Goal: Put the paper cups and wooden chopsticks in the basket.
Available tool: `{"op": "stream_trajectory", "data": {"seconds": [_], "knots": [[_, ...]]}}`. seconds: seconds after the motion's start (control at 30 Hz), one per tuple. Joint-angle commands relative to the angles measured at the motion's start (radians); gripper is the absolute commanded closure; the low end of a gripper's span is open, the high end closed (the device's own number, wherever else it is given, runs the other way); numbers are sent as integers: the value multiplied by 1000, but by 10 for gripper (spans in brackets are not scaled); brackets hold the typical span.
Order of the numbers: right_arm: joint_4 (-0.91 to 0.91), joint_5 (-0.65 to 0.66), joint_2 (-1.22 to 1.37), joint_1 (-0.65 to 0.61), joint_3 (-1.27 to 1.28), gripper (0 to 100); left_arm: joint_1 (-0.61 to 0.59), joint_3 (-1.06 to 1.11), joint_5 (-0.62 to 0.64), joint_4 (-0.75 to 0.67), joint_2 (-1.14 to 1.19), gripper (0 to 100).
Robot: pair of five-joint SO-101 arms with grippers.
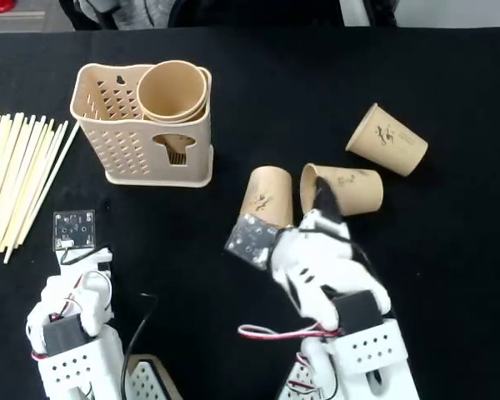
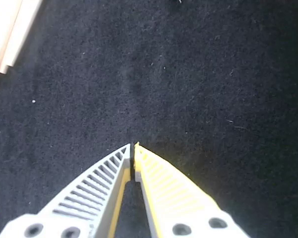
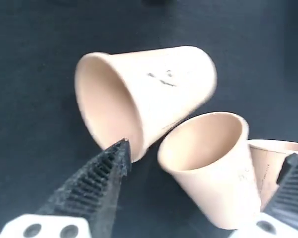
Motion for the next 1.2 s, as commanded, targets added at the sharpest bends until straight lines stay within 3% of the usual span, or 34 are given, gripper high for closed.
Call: {"op": "stream_trajectory", "data": {"seconds": [0.0, 0.33, 0.6, 0.83, 1.17], "knots": [[-66, 9, -5, 20, 15, 543, 5, 18, -5, 5, -3, 970], [-195, 8, -5, 20, 133, 543, 5, 18, -5, 5, -3, 970], [-339, -106, 30, 17, 170, 543, 5, 18, -5, 5, -3, 970], [-462, -144, 243, -21, 108, 543, 5, 18, -5, 5, -3, 970], [-661, -160, 742, -17, -91, 543, 5, 18, -5, 5, -3, 970]]}}
